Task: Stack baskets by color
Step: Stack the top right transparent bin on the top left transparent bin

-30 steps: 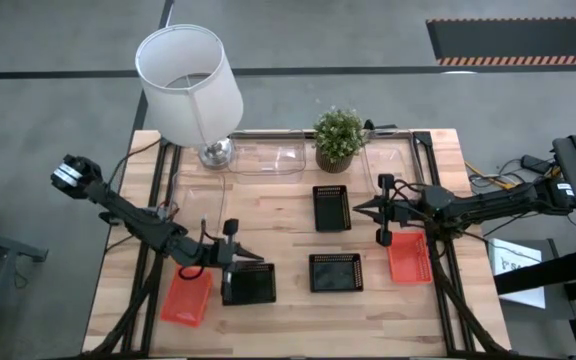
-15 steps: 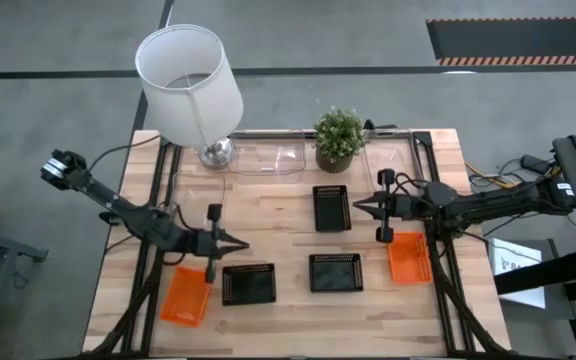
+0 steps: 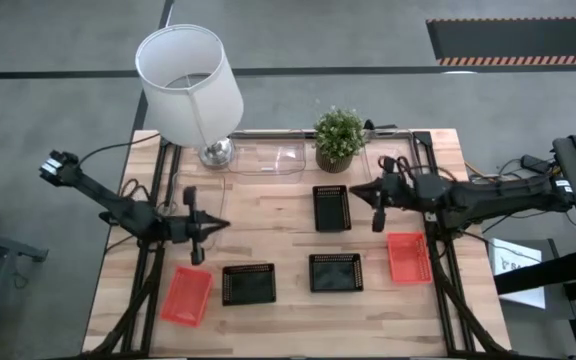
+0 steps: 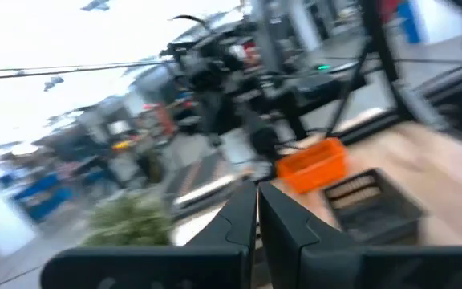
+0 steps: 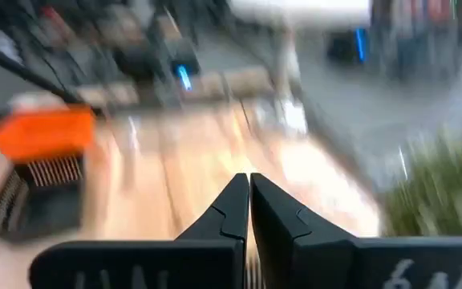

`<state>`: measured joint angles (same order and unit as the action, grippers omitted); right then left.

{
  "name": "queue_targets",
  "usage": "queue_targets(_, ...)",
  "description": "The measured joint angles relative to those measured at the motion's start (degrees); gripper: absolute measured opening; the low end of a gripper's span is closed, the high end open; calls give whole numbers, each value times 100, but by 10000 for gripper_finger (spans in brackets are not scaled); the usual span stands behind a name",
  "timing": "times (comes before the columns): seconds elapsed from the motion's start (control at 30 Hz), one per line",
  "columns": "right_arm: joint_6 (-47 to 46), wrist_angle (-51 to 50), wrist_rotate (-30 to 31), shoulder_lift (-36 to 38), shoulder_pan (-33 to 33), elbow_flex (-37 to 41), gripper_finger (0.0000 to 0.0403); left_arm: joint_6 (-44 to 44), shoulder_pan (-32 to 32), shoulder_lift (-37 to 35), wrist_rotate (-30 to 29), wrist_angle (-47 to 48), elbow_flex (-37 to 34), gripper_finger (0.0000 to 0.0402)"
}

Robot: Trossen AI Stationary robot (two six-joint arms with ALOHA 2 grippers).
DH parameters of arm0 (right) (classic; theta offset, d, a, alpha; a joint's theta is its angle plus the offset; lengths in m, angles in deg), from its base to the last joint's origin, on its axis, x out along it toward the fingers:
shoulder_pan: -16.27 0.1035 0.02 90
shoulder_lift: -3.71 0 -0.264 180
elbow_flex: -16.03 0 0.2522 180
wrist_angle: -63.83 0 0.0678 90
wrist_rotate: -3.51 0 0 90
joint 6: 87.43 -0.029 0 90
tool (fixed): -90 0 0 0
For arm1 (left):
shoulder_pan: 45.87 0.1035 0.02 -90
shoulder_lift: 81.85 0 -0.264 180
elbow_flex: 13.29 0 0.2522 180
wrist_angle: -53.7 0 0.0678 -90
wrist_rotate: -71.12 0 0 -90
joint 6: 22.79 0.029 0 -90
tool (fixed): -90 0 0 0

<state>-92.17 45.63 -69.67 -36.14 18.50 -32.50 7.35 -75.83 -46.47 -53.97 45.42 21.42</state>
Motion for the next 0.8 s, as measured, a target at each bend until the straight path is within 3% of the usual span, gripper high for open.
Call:
queue_targets(0.13, -1808, -2693, 405, -234, -168, -1185, 9, 89, 2, -325, -197, -2, 0, 0)
queue_targets(0.23, -2888, -4053, 528, -505, -318, -1861, 9, 87, 0, -489, -197, 0, 0, 0)
queue_targets(0.43, -2786, -6074, -71, -1117, -398, -2698, 9, 63, 0, -585, -198, 0, -2, 0)
queue_targets(0.57, -2720, -6899, -324, -1326, -401, -2878, 9, 63, 0, -570, -197, 0, -2, 0)
queue_targets(0.8, -3065, -6910, -571, -1292, -401, -2799, 31, 194, 0, -543, -200, -9, -9, 0)
